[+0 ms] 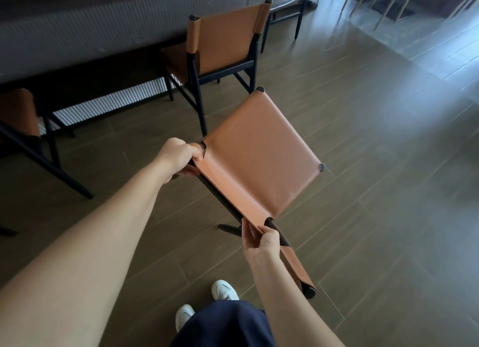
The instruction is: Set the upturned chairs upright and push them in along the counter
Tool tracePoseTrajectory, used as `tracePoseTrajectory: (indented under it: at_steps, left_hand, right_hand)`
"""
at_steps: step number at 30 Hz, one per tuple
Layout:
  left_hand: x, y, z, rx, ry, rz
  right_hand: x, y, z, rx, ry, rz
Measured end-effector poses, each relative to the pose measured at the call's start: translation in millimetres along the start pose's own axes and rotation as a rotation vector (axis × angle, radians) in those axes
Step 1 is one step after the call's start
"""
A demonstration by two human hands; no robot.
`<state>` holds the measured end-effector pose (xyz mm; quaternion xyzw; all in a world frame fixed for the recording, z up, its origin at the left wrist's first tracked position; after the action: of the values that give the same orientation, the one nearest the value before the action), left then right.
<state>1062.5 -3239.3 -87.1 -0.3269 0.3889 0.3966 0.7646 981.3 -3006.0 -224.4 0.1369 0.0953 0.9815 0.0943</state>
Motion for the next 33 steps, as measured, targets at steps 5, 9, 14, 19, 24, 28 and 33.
tracePoseTrajectory:
  at_steps: [5, 9, 14, 19, 24, 28, 33]
  left_hand:
    - [25, -50, 16, -0.064, -0.009, 0.102]
    - [57, -93, 21, -0.131, -0.009, 0.2]
    - [82, -118, 39, -0.191, -0.04, 0.323]
    - [110, -147, 44, -0.271, -0.049, 0.427]
    - [141, -176, 58, -0.358, -0.081, 0.575]
    - [168, -198, 69, -0.424, -0.117, 0.664]
    - [195, -215, 81, -0.449, -0.148, 0.741]
  right_hand:
    - [-27, 11, 17, 0.12, -0.027, 0.006]
    - [-49, 16, 22, 0.189, -0.038, 0.05]
    - [-64, 20, 19, 0.216, -0.071, 0.18]
    - [-73, 38, 18, 0.243, -0.13, 0.285]
    - [-94, 51, 14, 0.28, -0.175, 0.404]
    - [-110, 60, 15, 0.331, -0.19, 0.505]
    - [-129, 68, 13, 0.386, -0.195, 0.601]
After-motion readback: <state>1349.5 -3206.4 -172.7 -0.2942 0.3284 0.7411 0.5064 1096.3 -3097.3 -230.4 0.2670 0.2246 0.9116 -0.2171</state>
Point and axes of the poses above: each hand's wrist, its own z-axis away from the middle knuckle, its own y-axis out of the palm, x = y × z, the point moved 6 cm from there along -z, towards the middle knuckle, and after that the axes turned 14 degrees about z, right-handed, at the moved point
